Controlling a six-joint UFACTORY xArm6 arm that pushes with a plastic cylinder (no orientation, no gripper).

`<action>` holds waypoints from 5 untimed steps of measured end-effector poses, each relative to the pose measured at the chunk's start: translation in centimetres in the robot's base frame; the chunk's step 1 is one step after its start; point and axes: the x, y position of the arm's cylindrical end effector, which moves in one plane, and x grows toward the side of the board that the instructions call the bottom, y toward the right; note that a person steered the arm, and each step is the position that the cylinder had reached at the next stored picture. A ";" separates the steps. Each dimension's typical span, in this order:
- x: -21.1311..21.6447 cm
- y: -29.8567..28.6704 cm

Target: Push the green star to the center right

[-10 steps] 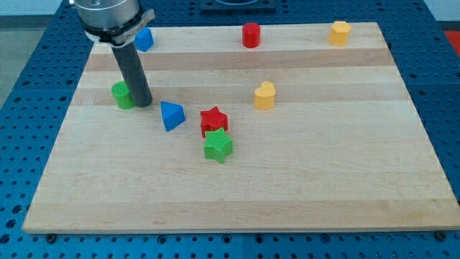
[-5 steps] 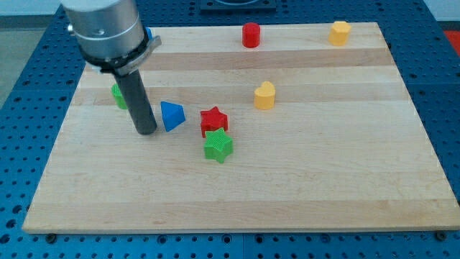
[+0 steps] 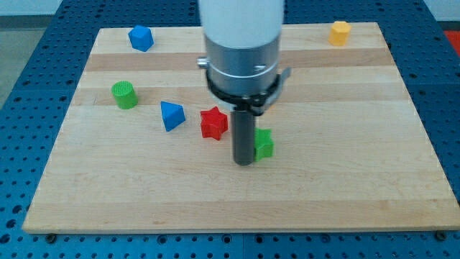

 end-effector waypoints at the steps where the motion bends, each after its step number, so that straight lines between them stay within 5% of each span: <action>1: 0.0 3.2; 5: -0.7 2.5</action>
